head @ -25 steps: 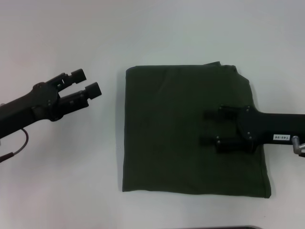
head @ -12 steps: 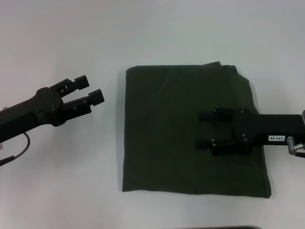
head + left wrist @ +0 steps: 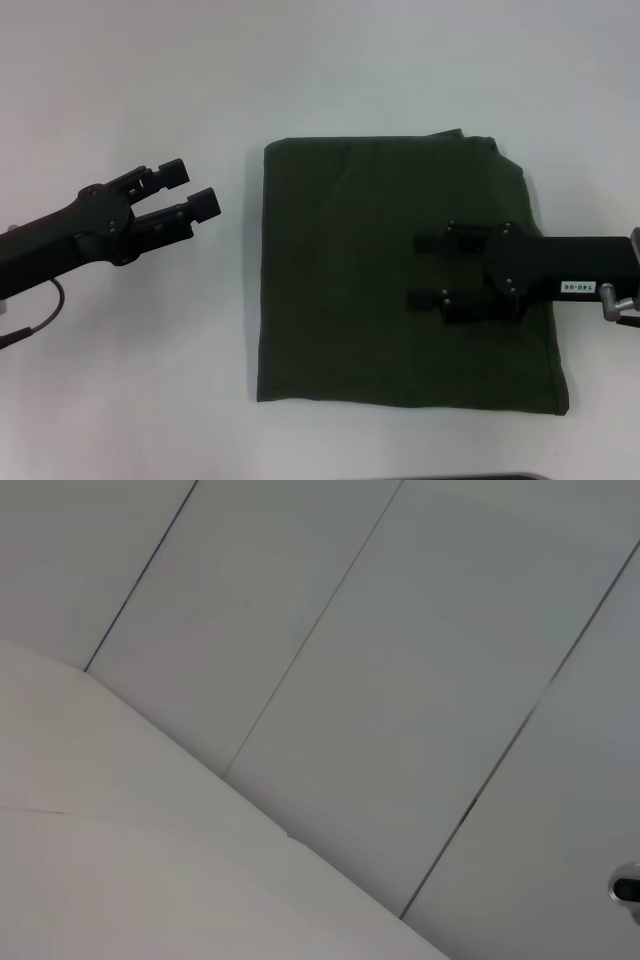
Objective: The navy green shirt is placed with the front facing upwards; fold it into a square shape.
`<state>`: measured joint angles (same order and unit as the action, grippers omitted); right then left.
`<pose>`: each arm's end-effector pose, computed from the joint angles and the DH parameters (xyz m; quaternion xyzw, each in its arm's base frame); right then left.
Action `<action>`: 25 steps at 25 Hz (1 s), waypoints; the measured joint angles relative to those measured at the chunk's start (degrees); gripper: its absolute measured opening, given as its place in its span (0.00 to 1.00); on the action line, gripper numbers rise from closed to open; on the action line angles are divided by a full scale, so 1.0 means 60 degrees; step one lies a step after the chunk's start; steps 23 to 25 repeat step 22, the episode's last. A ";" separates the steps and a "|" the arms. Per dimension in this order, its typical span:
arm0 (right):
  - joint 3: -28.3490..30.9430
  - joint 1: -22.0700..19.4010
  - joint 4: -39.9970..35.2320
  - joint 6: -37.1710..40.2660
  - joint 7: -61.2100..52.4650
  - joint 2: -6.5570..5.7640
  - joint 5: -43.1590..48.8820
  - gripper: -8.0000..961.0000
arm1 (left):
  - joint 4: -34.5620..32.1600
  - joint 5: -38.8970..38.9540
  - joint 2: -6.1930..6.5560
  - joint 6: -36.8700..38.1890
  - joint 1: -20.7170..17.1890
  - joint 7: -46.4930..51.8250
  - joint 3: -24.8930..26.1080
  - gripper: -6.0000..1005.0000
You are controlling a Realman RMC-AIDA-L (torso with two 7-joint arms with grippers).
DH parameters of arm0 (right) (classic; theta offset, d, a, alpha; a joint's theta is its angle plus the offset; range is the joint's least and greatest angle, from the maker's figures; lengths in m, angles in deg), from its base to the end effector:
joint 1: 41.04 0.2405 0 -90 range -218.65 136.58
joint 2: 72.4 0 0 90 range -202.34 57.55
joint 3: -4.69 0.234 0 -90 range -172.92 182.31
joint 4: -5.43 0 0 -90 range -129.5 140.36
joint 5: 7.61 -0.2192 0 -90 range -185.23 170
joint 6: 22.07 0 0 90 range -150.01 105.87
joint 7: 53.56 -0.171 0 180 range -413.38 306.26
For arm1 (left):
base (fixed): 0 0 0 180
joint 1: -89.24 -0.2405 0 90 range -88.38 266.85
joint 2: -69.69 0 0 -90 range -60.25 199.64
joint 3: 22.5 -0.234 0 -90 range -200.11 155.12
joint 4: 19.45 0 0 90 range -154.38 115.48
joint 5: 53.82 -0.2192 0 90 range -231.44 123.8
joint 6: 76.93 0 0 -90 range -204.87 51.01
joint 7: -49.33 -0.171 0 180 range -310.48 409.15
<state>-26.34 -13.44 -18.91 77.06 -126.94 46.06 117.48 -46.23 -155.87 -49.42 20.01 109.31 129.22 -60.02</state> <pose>0.2638 0.2661 -0.0431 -0.9218 0.2723 0.2756 0.0171 -0.2681 0.2756 -0.0156 -0.8492 -0.3414 -0.3875 0.1100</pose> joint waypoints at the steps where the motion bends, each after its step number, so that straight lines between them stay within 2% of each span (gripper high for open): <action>1: 0.0000 0.0010 0.0001 0.0000 0.0000 0.0000 0.0001 0.96 | -0.0001 0.0000 0.0001 0.0001 0.0001 0.0001 0.0000 0.90; 25: 0.0015 0.0079 0.0001 -0.0029 0.0000 -0.0001 -0.0034 0.96 | -0.0034 0.0004 -0.0009 -0.0084 0.0130 0.0102 0.0000 0.90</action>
